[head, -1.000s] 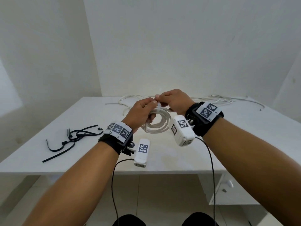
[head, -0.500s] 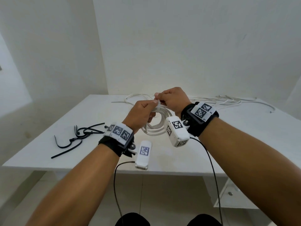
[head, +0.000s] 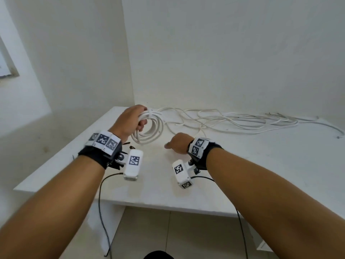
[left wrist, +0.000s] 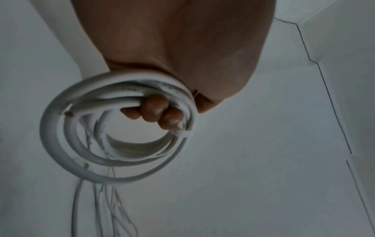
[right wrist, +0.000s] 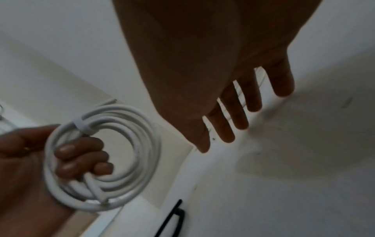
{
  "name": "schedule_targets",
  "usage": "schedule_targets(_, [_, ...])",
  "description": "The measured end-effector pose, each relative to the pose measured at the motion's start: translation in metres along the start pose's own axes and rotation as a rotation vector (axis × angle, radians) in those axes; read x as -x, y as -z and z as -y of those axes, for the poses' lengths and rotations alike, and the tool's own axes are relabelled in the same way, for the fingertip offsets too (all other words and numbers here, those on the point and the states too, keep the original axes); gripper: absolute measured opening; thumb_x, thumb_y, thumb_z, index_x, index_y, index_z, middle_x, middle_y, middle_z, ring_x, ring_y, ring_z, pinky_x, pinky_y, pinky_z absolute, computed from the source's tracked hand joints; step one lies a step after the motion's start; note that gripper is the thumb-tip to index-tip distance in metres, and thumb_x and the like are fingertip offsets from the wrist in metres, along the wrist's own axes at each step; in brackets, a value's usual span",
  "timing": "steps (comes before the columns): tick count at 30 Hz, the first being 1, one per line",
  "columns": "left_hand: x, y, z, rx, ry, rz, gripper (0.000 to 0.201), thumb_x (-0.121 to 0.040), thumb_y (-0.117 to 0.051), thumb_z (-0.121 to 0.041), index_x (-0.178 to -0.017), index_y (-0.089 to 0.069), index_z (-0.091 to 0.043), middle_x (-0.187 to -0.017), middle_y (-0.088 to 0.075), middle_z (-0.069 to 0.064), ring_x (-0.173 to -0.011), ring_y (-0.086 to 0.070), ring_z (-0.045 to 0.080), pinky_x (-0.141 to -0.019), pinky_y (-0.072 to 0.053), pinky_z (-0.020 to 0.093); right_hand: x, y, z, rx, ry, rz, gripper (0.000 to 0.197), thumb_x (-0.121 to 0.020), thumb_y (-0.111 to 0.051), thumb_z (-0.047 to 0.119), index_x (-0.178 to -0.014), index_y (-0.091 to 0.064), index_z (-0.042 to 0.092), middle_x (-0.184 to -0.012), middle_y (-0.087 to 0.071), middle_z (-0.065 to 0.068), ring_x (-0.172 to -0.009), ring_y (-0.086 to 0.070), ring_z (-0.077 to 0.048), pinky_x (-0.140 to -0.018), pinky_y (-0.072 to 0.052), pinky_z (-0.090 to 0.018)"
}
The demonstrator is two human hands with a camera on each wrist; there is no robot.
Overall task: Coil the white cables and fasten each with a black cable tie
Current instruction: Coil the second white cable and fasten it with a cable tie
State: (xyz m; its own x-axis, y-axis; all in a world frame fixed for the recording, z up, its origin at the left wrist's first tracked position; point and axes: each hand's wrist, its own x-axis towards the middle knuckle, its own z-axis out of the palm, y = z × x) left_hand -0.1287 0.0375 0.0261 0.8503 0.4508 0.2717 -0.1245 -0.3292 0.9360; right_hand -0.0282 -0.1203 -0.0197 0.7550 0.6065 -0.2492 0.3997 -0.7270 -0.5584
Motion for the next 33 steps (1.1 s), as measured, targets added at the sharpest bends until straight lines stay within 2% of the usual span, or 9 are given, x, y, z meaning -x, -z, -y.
schedule_targets(3, [-0.02,0.02,0.0,-0.111,0.014,-0.008,0.026,-0.095,-0.037,-0.011,-0.093,-0.063,-0.011,-0.067,-0.058,0.003,-0.063,-0.049,0.02,-0.064,-0.041,0.032,-0.007,-0.002,0.002,0.191,-0.031,0.04,0.051,-0.088,-0.064,0.053,-0.11,-0.065,0.007,-0.103,-0.061,-0.007,-0.103,-0.058,-0.029,-0.077,-0.04,-0.03])
schedule_targets(7, [-0.051,0.042,0.009,-0.3,0.021,0.058,0.024,-0.101,-0.044,-0.018,-0.121,-0.056,-0.015,-0.093,-0.069,0.002,-0.085,-0.061,0.019,-0.081,-0.046,0.034,0.005,0.006,0.002,0.349,-0.058,0.067,0.089,-0.08,-0.061,0.072,-0.143,-0.044,0.011,-0.145,-0.047,-0.011,-0.131,-0.047,-0.031,-0.091,-0.038,-0.033])
schedule_targets(11, [-0.09,0.053,0.022,-0.563,0.063,0.134,0.028,-0.099,-0.053,-0.02,-0.127,-0.049,-0.019,-0.103,-0.071,0.002,-0.097,-0.063,0.02,-0.066,-0.044,0.028,0.009,0.005,0.007,0.441,-0.044,0.084,0.104,-0.077,-0.057,0.079,-0.152,-0.029,0.012,-0.155,-0.031,-0.014,-0.141,-0.033,-0.032,-0.11,-0.032,-0.039])
schedule_targets(15, [-0.133,0.058,0.05,-0.776,0.143,0.101,0.043,-0.089,-0.07,-0.022,-0.123,-0.046,-0.013,-0.12,-0.064,0.008,-0.105,-0.062,0.029,-0.08,-0.046,0.034,-0.014,-0.007,0.004,0.559,-0.181,0.155,0.148,-0.049,-0.049,0.1,-0.157,0.006,0.017,-0.165,0.003,-0.015,-0.15,0.0,-0.042,-0.119,-0.014,-0.059])
schedule_targets(18, [-0.162,0.059,0.063,-0.999,0.128,0.02,0.047,-0.086,-0.075,-0.024,-0.122,-0.048,-0.009,-0.119,-0.059,0.01,-0.105,-0.058,0.031,-0.079,-0.039,0.033,-0.018,-0.002,0.0,0.538,-0.136,0.178,0.14,-0.059,-0.053,0.094,-0.157,0.008,0.016,-0.164,0.003,-0.016,-0.15,0.003,-0.042,-0.12,-0.009,-0.058])
schedule_targets(21, [-0.19,0.061,0.074,-1.113,0.114,0.011,0.042,-0.081,-0.079,-0.024,-0.11,-0.051,-0.011,-0.114,-0.062,0.012,-0.093,-0.057,0.029,-0.08,-0.044,0.035,-0.028,-0.005,-0.004,0.505,-0.178,0.218,0.15,-0.053,-0.059,0.093,-0.153,0.021,0.015,-0.162,0.023,-0.016,-0.148,0.016,-0.044,-0.12,-0.003,-0.06])
schedule_targets(25, [-0.209,0.067,0.095,-1.148,0.133,0.039,0.031,-0.08,-0.077,-0.018,-0.095,-0.051,-0.015,-0.087,-0.057,-0.004,-0.083,-0.051,0.022,-0.068,-0.038,0.026,-0.045,-0.014,-0.011,0.45,-0.216,0.235,0.158,-0.047,-0.064,0.092,-0.151,0.027,0.015,-0.159,0.031,-0.015,-0.146,0.021,-0.047,-0.119,-0.001,-0.063])
schedule_targets(29, [-0.216,0.071,0.113,-1.247,0.21,0.082,0.031,-0.082,-0.072,-0.031,-0.103,-0.051,-0.019,-0.099,-0.051,-0.001,-0.098,-0.057,0.026,-0.091,-0.047,0.037,-0.051,-0.02,-0.015,0.441,-0.218,0.244,0.159,-0.048,-0.065,0.092,-0.15,0.029,0.015,-0.157,0.034,-0.015,-0.144,0.026,-0.048,-0.117,0.001,-0.066])
schedule_targets(33, [-0.217,0.07,0.124,-1.302,0.223,0.12,0.015,-0.088,-0.063,-0.027,-0.098,-0.054,-0.019,-0.092,-0.055,0.006,-0.086,-0.059,0.027,-0.084,-0.05,0.034,-0.055,-0.023,-0.017,0.455,-0.222,0.255,0.16,-0.046,-0.062,0.094,-0.149,0.031,0.015,-0.156,0.036,-0.016,-0.142,0.028,-0.049,-0.116,0.004,-0.067])
